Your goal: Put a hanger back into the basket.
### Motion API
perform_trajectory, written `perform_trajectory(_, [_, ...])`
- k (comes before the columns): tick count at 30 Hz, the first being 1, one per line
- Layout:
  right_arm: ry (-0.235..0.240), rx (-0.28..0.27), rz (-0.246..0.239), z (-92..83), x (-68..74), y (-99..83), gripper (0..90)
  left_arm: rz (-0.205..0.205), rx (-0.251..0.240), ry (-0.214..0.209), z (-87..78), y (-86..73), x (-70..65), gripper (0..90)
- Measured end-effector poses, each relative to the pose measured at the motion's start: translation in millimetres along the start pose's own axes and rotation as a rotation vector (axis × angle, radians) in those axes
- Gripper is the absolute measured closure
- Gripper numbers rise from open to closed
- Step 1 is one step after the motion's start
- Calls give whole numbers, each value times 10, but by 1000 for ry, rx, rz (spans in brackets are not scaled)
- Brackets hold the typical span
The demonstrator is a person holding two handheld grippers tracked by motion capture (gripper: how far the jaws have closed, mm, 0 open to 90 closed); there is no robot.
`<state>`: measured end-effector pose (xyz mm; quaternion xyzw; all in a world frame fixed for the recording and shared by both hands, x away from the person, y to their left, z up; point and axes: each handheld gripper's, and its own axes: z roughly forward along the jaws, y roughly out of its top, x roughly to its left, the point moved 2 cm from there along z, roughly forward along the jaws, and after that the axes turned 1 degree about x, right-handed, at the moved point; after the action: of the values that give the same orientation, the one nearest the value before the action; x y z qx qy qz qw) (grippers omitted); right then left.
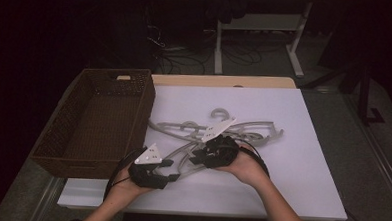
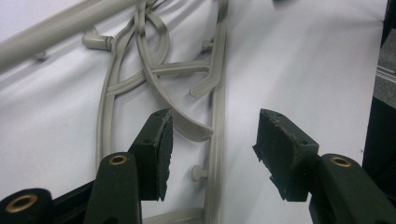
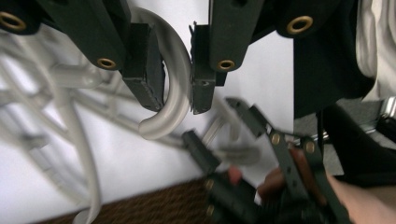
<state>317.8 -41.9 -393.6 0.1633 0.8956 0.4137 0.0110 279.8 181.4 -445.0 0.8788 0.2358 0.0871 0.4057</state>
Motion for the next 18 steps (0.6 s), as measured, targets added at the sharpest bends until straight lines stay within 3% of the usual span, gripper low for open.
perform_trajectory(9, [-68, -45, -23, -362, -135, 298, 771, -5, -7, -2, -3, 3, -4, 456])
perform_trajectory(18, [-165, -110, -34, -694, -232, 524, 833, -5, -12, -2, -10, 6, -3, 456])
